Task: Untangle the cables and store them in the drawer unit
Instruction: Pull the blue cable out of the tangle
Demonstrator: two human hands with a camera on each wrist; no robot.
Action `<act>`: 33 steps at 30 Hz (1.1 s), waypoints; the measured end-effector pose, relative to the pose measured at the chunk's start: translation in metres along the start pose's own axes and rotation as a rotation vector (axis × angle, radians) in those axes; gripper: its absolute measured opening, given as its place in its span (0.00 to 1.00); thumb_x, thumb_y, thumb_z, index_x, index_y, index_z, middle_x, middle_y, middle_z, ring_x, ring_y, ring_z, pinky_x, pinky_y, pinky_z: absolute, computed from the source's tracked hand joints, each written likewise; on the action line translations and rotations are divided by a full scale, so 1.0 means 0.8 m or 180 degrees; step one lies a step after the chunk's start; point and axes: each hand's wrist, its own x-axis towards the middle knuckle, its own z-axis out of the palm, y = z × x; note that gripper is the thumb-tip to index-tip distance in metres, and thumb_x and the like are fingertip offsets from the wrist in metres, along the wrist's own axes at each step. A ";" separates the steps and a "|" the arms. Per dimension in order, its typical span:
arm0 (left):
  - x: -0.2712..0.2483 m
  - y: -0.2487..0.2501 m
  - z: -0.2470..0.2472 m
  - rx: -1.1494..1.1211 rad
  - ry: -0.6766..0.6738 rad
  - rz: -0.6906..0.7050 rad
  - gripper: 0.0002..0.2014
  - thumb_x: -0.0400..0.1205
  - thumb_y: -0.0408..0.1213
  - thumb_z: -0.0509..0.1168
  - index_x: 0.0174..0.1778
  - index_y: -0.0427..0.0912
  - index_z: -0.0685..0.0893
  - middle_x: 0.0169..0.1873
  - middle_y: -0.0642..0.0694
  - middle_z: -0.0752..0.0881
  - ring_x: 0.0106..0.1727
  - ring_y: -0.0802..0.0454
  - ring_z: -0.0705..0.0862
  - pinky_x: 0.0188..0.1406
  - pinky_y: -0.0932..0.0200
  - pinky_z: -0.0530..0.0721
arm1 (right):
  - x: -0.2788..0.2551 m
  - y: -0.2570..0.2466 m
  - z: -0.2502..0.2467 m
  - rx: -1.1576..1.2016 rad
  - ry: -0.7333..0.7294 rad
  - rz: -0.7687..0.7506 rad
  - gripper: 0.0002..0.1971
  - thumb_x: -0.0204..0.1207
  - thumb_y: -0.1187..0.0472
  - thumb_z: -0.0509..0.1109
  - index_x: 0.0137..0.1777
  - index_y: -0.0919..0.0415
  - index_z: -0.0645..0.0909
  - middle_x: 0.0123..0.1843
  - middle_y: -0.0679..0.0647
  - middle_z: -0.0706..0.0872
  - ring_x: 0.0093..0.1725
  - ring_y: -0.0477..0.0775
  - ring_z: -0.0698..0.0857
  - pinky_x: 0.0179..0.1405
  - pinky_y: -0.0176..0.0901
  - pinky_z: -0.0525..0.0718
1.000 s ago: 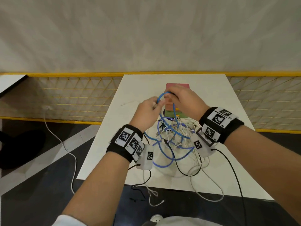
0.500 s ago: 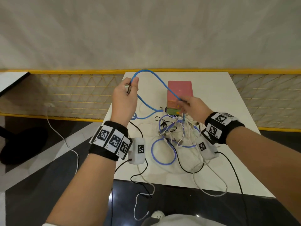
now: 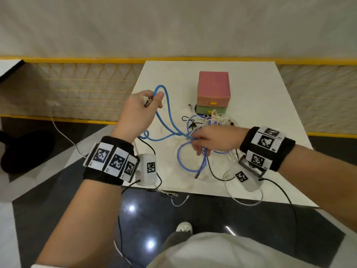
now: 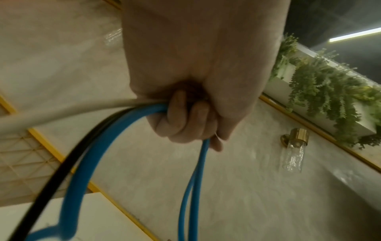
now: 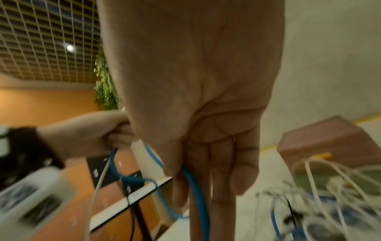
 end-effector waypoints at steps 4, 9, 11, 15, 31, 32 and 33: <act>-0.022 -0.001 -0.004 0.0351 -0.0705 -0.0009 0.20 0.86 0.50 0.62 0.34 0.41 0.84 0.20 0.48 0.68 0.19 0.58 0.64 0.20 0.66 0.61 | -0.001 -0.003 0.065 0.0008 -0.0918 -0.0125 0.13 0.83 0.55 0.61 0.52 0.62 0.85 0.45 0.51 0.88 0.43 0.52 0.88 0.49 0.38 0.80; -0.052 -0.002 -0.005 0.0881 -0.2115 -0.0152 0.20 0.82 0.54 0.66 0.30 0.46 0.88 0.17 0.52 0.66 0.20 0.56 0.64 0.21 0.66 0.65 | -0.004 0.006 0.092 -0.0348 -0.1371 0.0105 0.19 0.79 0.46 0.66 0.59 0.60 0.85 0.48 0.49 0.90 0.48 0.51 0.89 0.55 0.44 0.82; -0.064 -0.005 0.000 0.1145 -0.2591 -0.0237 0.17 0.80 0.57 0.68 0.35 0.50 0.91 0.18 0.54 0.71 0.22 0.57 0.68 0.24 0.67 0.67 | -0.005 0.016 0.077 -0.0603 -0.1202 0.0297 0.15 0.80 0.50 0.65 0.52 0.61 0.87 0.45 0.50 0.92 0.43 0.49 0.89 0.52 0.46 0.85; -0.076 -0.010 0.010 0.1053 -0.2135 -0.0175 0.11 0.77 0.53 0.73 0.47 0.51 0.89 0.32 0.58 0.83 0.35 0.68 0.80 0.35 0.73 0.73 | -0.004 0.020 0.044 -0.1129 -0.0192 0.0413 0.14 0.82 0.61 0.59 0.62 0.60 0.83 0.56 0.55 0.89 0.54 0.55 0.85 0.54 0.44 0.81; -0.055 0.039 0.031 -0.1919 -0.0009 0.0308 0.07 0.91 0.36 0.53 0.48 0.46 0.70 0.21 0.57 0.65 0.21 0.58 0.61 0.20 0.65 0.62 | -0.013 -0.016 0.151 0.1510 0.0261 -0.0641 0.10 0.88 0.63 0.49 0.51 0.67 0.69 0.41 0.55 0.75 0.46 0.35 0.83 0.52 0.33 0.78; -0.054 0.037 0.031 -0.1940 0.0058 0.0310 0.07 0.91 0.37 0.52 0.47 0.47 0.71 0.21 0.57 0.66 0.21 0.58 0.61 0.20 0.64 0.62 | -0.014 -0.003 0.155 0.1309 0.0134 -0.0552 0.09 0.87 0.63 0.51 0.53 0.66 0.70 0.45 0.55 0.78 0.53 0.44 0.84 0.58 0.39 0.79; -0.054 0.036 0.030 -0.1937 0.0107 0.0305 0.07 0.91 0.38 0.53 0.47 0.47 0.71 0.21 0.58 0.66 0.21 0.57 0.61 0.20 0.64 0.61 | -0.016 0.011 0.154 0.1029 -0.0038 -0.0472 0.09 0.87 0.61 0.55 0.59 0.65 0.72 0.52 0.54 0.80 0.59 0.50 0.82 0.65 0.44 0.77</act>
